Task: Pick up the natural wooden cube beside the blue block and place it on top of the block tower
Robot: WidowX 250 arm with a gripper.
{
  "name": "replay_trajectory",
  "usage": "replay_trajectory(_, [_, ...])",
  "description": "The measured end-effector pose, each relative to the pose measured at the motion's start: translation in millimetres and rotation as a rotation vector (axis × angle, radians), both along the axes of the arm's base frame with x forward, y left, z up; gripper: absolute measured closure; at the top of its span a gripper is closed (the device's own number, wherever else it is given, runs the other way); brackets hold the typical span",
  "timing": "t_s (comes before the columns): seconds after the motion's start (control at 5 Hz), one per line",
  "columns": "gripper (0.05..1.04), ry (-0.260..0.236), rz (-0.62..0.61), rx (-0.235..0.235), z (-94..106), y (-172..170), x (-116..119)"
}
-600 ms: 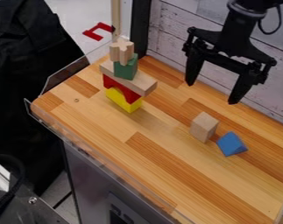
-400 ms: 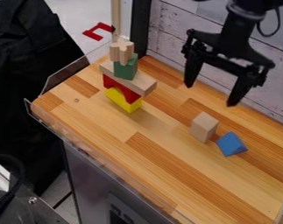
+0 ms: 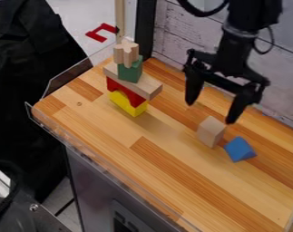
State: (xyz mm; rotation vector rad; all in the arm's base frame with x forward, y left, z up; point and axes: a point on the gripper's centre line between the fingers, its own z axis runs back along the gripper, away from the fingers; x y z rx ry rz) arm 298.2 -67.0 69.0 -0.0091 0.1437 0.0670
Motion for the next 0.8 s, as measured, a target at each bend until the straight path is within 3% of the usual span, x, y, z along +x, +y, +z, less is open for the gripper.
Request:
replay_trajectory(0.4, [0.083,0.058,-0.070,-0.090,-17.9,-0.8,-1.0])
replay_trajectory(0.8, [0.083,0.079,-0.086,-0.130,-37.6,2.0,2.6])
